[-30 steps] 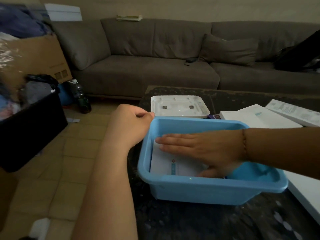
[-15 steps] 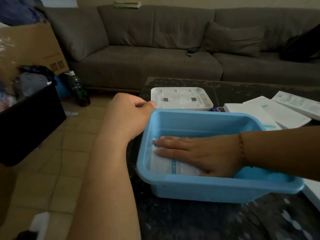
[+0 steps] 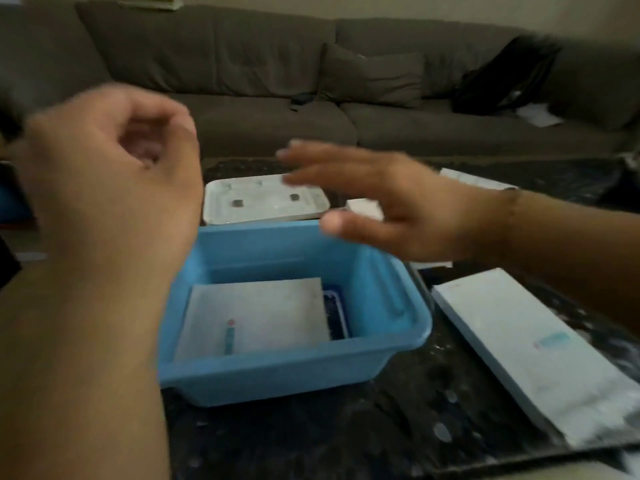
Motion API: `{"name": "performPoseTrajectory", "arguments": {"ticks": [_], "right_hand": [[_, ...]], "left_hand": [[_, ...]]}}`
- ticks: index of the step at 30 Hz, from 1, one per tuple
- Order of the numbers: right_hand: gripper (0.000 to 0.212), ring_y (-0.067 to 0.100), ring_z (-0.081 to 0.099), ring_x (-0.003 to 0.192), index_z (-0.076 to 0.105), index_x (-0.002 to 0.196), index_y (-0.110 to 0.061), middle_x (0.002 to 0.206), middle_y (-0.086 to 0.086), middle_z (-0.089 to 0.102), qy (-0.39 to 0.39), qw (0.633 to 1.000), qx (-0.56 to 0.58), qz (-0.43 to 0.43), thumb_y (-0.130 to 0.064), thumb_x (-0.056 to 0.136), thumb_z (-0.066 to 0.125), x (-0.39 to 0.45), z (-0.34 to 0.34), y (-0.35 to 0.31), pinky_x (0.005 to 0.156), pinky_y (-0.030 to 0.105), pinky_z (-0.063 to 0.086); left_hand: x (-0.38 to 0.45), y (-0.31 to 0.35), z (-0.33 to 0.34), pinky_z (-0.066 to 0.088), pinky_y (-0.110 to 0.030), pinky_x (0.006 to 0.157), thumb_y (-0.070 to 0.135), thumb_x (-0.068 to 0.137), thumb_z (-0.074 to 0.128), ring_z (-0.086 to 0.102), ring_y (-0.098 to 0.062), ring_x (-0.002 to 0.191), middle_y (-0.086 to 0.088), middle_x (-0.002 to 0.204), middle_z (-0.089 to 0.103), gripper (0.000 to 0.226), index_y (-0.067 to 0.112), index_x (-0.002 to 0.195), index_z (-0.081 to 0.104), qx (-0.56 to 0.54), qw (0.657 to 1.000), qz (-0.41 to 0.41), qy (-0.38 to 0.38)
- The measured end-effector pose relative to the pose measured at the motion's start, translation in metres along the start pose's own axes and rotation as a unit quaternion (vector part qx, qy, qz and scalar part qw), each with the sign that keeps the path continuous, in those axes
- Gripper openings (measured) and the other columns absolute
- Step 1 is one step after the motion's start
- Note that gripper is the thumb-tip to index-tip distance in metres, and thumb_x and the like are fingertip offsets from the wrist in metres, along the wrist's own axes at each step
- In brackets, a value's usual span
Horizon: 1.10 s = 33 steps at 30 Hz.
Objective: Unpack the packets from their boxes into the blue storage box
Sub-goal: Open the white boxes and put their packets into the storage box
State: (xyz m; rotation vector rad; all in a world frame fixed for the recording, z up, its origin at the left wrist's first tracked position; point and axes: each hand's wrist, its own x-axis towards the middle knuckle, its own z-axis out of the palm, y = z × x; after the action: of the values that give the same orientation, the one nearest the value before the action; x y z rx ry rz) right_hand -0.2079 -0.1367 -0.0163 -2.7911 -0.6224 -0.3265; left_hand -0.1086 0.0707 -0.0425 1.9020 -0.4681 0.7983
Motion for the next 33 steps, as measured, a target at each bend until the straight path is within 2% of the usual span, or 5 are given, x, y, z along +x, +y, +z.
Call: {"name": "performPoseTrajectory", "arguments": {"ticks": [5,12,16,24,33], "right_hand": [[0.040,0.010,0.064,0.110,0.063,0.115,-0.028,0.118,-0.006,0.067,0.318,0.911,0.020,0.263,0.002,0.091,0.054,-0.161,-0.019,0.035,0.096,0.031,0.052],[0.060,-0.010,0.028,0.131,0.033,0.133,-0.053,0.138,-0.027,0.036,-0.005,0.876,-0.022,0.481,-0.011,0.095,0.054,-0.321,0.047,0.051,0.116,0.017,0.016],[0.051,-0.012,0.015,0.132,0.031,0.134,-0.057,0.138,-0.033,0.024,0.020,0.897,0.012,0.442,-0.027,0.098,0.052,-0.336,0.062,0.050,0.115,0.016,0.004],[0.052,0.000,0.062,0.110,0.070,0.110,-0.035,0.115,-0.017,0.067,0.215,0.931,0.009,0.295,0.006,0.078,0.073,-0.339,0.071,0.054,0.094,0.031,0.054],[0.021,0.008,0.065,0.085,0.073,0.098,-0.020,0.095,0.000,0.071,0.450,0.790,0.351,0.224,-0.033,0.089,0.059,-0.267,0.017,0.025,0.068,0.016,0.051]], "left_hand": [[-0.097,0.108,0.034,0.045,-0.020,0.084,0.015,0.097,0.054,0.058,-0.014,0.088,-0.005,0.094,0.067,0.019,0.006,0.099,0.071,-0.150,0.912,0.353,-0.141],[-0.224,0.087,0.133,0.033,-0.033,0.112,0.041,0.085,0.064,0.055,-0.019,0.123,0.000,0.131,0.062,0.046,0.020,0.125,0.060,-0.051,0.734,0.508,-0.448],[-0.227,0.072,0.149,0.038,-0.036,0.113,0.053,0.092,0.049,0.051,-0.013,0.131,0.006,0.138,0.060,0.049,0.025,0.131,0.058,-0.002,0.739,0.488,-0.465],[-0.221,0.083,0.144,0.054,-0.037,0.094,0.031,0.103,0.052,0.068,-0.012,0.109,0.001,0.109,0.075,0.032,0.010,0.102,0.076,-0.212,0.831,0.402,-0.319],[-0.180,0.151,0.110,0.046,-0.007,0.055,0.078,0.086,0.036,0.062,0.003,0.074,0.018,0.081,0.067,0.052,0.039,0.091,0.069,-0.332,0.911,0.000,-0.244]]}}
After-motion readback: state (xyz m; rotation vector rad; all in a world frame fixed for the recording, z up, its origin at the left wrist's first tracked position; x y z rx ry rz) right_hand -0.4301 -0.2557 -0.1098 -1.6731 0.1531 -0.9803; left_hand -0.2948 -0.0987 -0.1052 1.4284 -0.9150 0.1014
